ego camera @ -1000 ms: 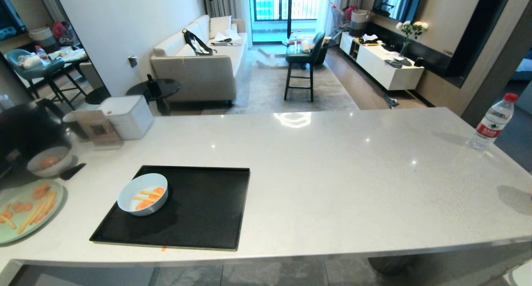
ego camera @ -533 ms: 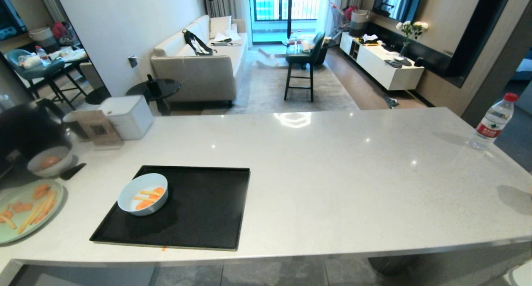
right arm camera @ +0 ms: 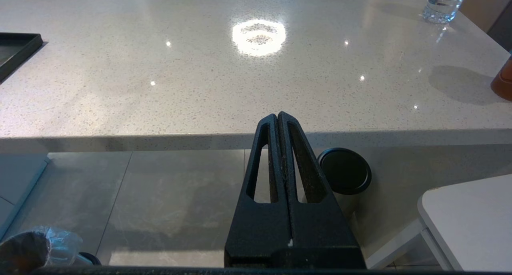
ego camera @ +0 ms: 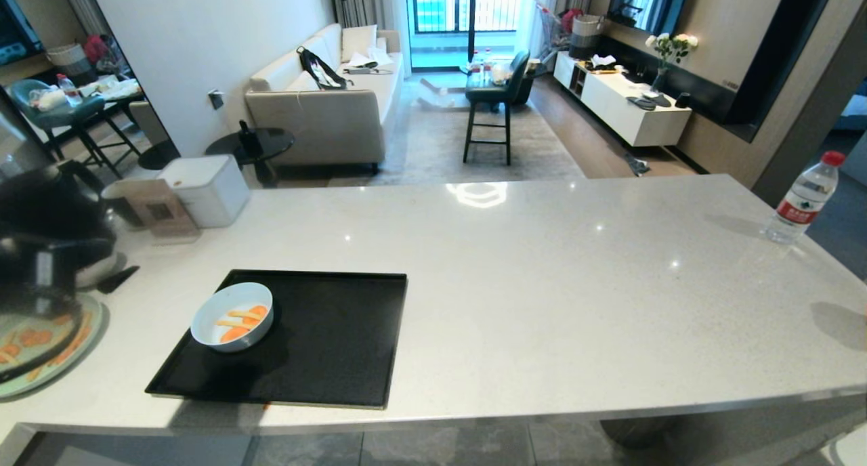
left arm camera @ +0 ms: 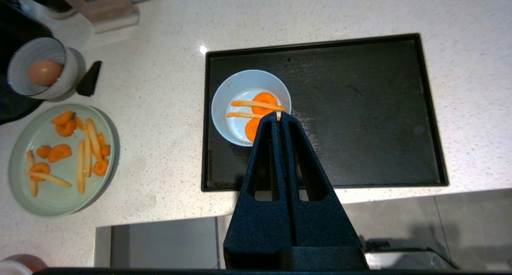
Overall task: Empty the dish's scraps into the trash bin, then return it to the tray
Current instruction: Pick up the bowl with leftover food
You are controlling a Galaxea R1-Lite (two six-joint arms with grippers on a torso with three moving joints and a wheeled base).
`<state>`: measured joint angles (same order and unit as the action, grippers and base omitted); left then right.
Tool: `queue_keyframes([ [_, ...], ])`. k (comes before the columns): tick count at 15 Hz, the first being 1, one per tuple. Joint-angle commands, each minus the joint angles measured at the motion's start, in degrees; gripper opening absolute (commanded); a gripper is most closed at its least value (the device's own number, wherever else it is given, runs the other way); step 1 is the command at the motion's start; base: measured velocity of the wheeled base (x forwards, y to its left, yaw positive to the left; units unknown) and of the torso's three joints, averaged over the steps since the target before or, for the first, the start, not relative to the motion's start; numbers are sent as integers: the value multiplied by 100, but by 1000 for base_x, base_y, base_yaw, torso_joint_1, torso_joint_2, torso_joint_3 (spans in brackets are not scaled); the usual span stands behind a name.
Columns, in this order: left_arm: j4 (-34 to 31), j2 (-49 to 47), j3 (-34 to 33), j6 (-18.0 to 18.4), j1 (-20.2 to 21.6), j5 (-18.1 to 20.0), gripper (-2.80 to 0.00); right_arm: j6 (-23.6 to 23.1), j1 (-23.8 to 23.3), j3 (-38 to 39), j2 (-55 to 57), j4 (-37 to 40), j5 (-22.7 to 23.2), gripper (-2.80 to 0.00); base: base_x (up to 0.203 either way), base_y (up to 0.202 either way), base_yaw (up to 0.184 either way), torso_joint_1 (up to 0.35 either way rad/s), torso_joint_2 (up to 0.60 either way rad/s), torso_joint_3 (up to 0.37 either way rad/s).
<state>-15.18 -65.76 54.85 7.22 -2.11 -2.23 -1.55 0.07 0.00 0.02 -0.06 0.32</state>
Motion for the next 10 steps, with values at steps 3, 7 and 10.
queue_keyframes([
  [3, 3, -1815, 432, 79, -3, -24, 0, -3, 1, 0, -2, -3, 3, -280, 0, 0, 0, 0, 0, 0],
  [7, 14, -2934, 737, 101, 112, -88, 0, -3, 1, 0, -2, -3, 3, -280, 0, 0, 0, 0, 0, 0],
  [10, 128, -3741, 1125, 154, 259, -161, 0, -3, 1, 0, -2, -2, 3, -280, 0, 0, 0, 0, 0, 0],
])
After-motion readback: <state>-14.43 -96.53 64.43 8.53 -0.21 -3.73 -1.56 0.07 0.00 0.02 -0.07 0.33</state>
